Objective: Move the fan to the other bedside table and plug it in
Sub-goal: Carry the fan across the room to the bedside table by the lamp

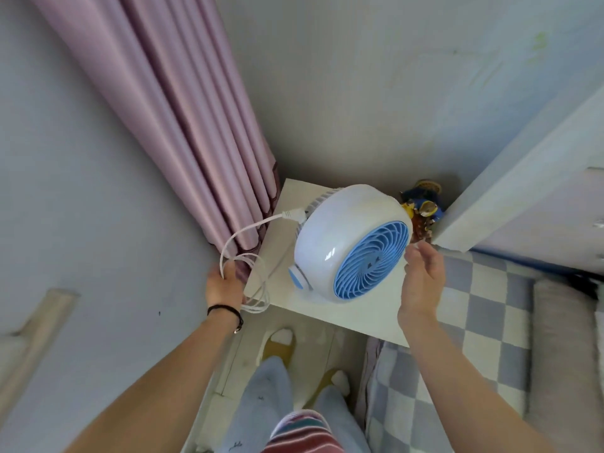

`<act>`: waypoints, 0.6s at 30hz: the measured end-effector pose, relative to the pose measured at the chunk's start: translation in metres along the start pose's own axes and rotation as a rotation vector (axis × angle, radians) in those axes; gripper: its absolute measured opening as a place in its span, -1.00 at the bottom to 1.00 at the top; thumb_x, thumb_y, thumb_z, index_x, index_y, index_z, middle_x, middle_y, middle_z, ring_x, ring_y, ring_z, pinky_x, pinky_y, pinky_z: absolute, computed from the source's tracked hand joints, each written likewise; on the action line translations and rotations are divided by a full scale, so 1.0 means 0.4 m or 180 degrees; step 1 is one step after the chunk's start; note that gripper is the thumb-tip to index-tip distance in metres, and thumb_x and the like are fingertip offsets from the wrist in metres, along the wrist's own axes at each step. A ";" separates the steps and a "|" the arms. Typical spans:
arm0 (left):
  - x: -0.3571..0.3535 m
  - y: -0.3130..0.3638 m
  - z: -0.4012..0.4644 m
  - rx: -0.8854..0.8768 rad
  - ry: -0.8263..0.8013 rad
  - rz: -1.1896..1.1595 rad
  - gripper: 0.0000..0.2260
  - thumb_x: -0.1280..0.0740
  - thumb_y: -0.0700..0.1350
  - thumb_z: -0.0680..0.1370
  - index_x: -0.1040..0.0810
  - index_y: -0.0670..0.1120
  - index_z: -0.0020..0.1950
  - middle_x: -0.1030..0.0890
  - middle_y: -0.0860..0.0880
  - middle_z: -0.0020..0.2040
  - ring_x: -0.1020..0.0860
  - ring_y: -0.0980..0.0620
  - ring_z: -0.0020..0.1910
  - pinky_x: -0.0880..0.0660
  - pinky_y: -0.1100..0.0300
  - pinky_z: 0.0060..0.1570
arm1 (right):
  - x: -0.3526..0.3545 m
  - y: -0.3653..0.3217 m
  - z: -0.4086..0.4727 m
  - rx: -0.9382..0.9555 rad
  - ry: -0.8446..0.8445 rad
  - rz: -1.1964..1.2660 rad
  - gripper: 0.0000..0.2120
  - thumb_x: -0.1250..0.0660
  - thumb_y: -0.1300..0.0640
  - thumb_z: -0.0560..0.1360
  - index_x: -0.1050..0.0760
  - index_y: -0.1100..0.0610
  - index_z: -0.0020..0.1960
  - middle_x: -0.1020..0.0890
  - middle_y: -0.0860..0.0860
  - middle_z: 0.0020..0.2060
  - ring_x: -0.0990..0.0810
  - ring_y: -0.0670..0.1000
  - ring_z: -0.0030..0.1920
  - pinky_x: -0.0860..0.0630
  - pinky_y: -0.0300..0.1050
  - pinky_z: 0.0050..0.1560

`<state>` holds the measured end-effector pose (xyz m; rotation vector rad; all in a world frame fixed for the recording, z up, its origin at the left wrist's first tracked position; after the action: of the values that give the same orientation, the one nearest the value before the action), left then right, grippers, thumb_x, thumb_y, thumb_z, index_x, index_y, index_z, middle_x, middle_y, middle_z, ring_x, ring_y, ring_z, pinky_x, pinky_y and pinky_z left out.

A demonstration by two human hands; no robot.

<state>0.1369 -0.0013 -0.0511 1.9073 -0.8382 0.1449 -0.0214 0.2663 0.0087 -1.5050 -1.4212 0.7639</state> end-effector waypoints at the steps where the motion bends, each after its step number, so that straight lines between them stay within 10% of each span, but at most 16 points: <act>1: 0.005 -0.016 -0.006 0.0080 0.0063 -0.0078 -0.72 -0.11 -0.04 0.59 -0.29 -0.15 -0.27 -0.31 -0.13 -0.43 -0.34 -0.06 -0.60 -0.37 0.15 -0.51 | 0.000 0.010 0.001 -0.0016 -0.0048 -0.0040 -0.70 -0.19 0.17 0.55 -0.40 0.16 0.27 -0.50 -0.02 0.08 -0.45 -0.05 0.09 -0.35 -0.17 0.11; 10: 0.005 -0.098 -0.075 0.1214 0.0260 -0.2097 -0.62 -0.05 -0.05 0.63 -0.19 -0.12 -0.38 -0.18 0.07 -0.79 -0.14 0.14 -0.81 -0.18 0.44 -0.72 | 0.005 0.075 0.003 -0.0112 -0.0332 -0.0279 -0.69 -0.19 0.17 0.54 -0.40 0.13 0.28 -0.49 -0.02 0.11 -0.46 -0.02 0.15 -0.34 -0.14 0.16; 18: -0.056 -0.054 -0.114 0.0539 -0.0044 -0.1199 -0.75 -0.11 -0.15 0.58 -0.21 -0.07 -0.30 -0.23 0.05 -0.65 -0.13 0.18 -0.74 -0.17 0.37 -0.64 | 0.003 0.100 0.006 -0.0183 -0.0547 -0.0291 -0.78 -0.17 0.14 0.56 -0.38 0.04 0.20 -0.49 -0.04 0.12 -0.46 -0.01 0.19 -0.34 -0.12 0.17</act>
<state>0.1445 0.0532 -0.0550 2.1921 -0.4740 -0.0287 -0.0065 0.2707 -0.0282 -1.4346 -1.6408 0.8179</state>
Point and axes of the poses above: each hand's wrist, its own z-axis towards the middle knuckle, its own x-axis out of the back of the hand, y = z × x, the point moved 4 cm from there along z, towards the middle knuckle
